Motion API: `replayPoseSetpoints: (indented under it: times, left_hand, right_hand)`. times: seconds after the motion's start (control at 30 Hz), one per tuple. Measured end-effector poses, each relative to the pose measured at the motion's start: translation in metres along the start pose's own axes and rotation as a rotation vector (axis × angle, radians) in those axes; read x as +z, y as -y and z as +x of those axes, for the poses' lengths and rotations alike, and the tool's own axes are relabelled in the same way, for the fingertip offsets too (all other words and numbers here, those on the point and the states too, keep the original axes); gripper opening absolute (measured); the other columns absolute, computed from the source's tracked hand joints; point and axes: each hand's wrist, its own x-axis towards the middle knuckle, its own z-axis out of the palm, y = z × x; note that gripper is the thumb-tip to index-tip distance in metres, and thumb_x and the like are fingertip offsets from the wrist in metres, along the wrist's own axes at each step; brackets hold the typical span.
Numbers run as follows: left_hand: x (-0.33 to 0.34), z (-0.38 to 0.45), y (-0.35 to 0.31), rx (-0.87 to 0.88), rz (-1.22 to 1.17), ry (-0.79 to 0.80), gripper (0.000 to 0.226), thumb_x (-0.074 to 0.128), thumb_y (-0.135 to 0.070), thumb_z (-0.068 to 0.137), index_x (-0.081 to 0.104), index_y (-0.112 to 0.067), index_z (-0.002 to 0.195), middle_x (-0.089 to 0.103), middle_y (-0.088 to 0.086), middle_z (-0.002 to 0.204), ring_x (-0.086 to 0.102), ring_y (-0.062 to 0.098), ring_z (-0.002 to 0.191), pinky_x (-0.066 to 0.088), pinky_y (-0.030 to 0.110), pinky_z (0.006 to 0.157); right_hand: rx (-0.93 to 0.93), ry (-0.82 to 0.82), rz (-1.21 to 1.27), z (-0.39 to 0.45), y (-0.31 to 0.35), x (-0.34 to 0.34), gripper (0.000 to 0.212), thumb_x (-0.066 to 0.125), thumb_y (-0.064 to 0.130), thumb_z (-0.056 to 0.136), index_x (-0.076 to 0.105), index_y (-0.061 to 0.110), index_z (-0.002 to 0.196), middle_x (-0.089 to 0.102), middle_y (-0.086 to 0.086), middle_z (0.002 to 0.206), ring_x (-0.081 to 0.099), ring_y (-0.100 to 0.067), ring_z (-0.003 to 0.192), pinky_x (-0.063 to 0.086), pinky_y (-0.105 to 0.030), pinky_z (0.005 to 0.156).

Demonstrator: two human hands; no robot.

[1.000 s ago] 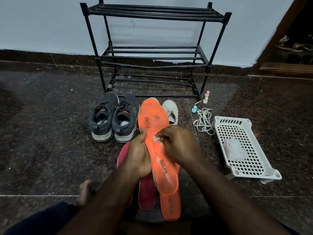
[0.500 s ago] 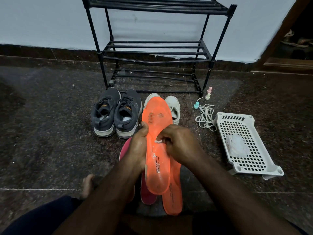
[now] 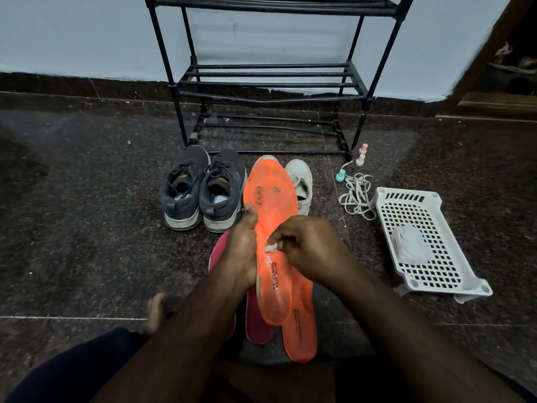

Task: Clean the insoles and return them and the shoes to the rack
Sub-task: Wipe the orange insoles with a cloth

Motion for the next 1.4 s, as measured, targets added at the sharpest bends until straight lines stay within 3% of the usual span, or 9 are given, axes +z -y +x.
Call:
replayPoseSetpoints:
  times: [0.13, 0.23, 0.33, 0.43, 0.6, 0.8, 1.03, 1.27, 1.4]
  left_hand:
    - [0.004, -0.004, 0.000, 0.006, -0.017, 0.034, 0.071, 0.028, -0.060, 0.101, 0.062, -0.001, 0.119, 0.072, 0.024, 0.106, 0.073, 0.035, 0.090, 0.060, 0.046, 0.078]
    - [0.001, -0.002, 0.001, 0.019, -0.047, 0.016, 0.073, 0.036, -0.062, 0.096, 0.057, 0.000, 0.128, 0.069, 0.025, 0.115, 0.069, 0.036, 0.101, 0.051, 0.049, 0.092]
    - [-0.002, 0.002, 0.000, 0.037, -0.040, -0.022, 0.074, 0.032, -0.063, 0.097, 0.058, -0.002, 0.128, 0.070, 0.023, 0.114, 0.070, 0.035, 0.099, 0.054, 0.045, 0.086]
    - [0.001, -0.001, -0.002, 0.013, -0.016, 0.016, 0.076, 0.026, -0.065, 0.099, 0.060, -0.001, 0.125, 0.073, 0.023, 0.104, 0.074, 0.035, 0.089, 0.060, 0.042, 0.075]
    - [0.003, -0.005, -0.001, -0.020, -0.012, 0.083, 0.083, 0.031, -0.067, 0.093, 0.059, 0.004, 0.125, 0.067, 0.029, 0.116, 0.069, 0.039, 0.099, 0.049, 0.050, 0.095]
    - [-0.005, -0.001, 0.000, -0.058, -0.069, 0.081, 0.081, 0.038, -0.068, 0.093, 0.073, 0.001, 0.115, 0.053, 0.027, 0.141, 0.042, 0.042, 0.138, 0.025, 0.060, 0.118]
    - [0.001, -0.006, 0.001, -0.051, -0.055, 0.106, 0.078, 0.031, -0.066, 0.098, 0.077, -0.004, 0.104, 0.068, 0.016, 0.097, 0.064, 0.027, 0.082, 0.057, 0.041, 0.078]
    - [0.000, -0.004, 0.008, -0.017, -0.022, 0.034, 0.069, 0.033, -0.058, 0.101, 0.070, -0.001, 0.113, 0.070, 0.022, 0.112, 0.069, 0.034, 0.099, 0.048, 0.049, 0.099]
    - [0.001, -0.001, 0.002, -0.018, -0.023, -0.025, 0.069, 0.033, -0.060, 0.100, 0.065, -0.001, 0.116, 0.073, 0.022, 0.104, 0.072, 0.031, 0.091, 0.050, 0.044, 0.095]
  right_hand:
    - [0.070, -0.157, -0.013, 0.010, -0.012, -0.005, 0.030, 0.061, 0.000, 0.073, 0.077, 0.019, 0.089, 0.072, 0.001, 0.089, 0.066, -0.016, 0.086, 0.051, -0.033, 0.082]
    - [0.095, -0.057, -0.082, 0.005, -0.002, 0.006, 0.028, 0.060, 0.007, 0.077, 0.077, 0.023, 0.092, 0.071, 0.001, 0.091, 0.066, -0.019, 0.088, 0.053, -0.036, 0.080]
    - [0.073, 0.047, -0.056, -0.002, 0.008, 0.012, 0.027, 0.061, 0.008, 0.080, 0.077, 0.024, 0.094, 0.072, 0.004, 0.092, 0.065, -0.013, 0.087, 0.052, -0.030, 0.080]
    - [0.197, 0.074, 0.194, 0.001, 0.004, -0.002, 0.021, 0.068, 0.005, 0.083, 0.077, 0.022, 0.092, 0.073, 0.008, 0.085, 0.064, -0.002, 0.074, 0.047, -0.017, 0.068]
    - [0.411, -0.073, 0.742, 0.007, -0.008, -0.017, 0.021, 0.065, -0.009, 0.085, 0.066, 0.012, 0.088, 0.067, -0.010, 0.079, 0.066, -0.016, 0.057, 0.054, -0.030, 0.056]
    - [0.236, -0.238, 0.099, 0.007, -0.016, -0.012, 0.015, 0.076, 0.015, 0.080, 0.074, 0.026, 0.090, 0.063, 0.015, 0.082, 0.060, -0.004, 0.076, 0.049, -0.023, 0.074]
    - [0.070, -0.040, -0.046, 0.007, -0.010, -0.014, 0.032, 0.070, 0.007, 0.084, 0.072, 0.014, 0.115, 0.066, -0.002, 0.108, 0.060, -0.015, 0.101, 0.034, -0.010, 0.084]
    - [0.088, -0.145, -0.129, 0.008, -0.008, 0.003, 0.025, 0.068, 0.003, 0.077, 0.077, 0.014, 0.098, 0.071, -0.005, 0.093, 0.067, -0.025, 0.088, 0.053, -0.033, 0.079]
    - [0.021, 0.005, -0.156, -0.003, 0.012, 0.014, 0.030, 0.060, 0.009, 0.073, 0.077, 0.017, 0.095, 0.069, -0.006, 0.084, 0.066, -0.029, 0.083, 0.054, -0.039, 0.071]
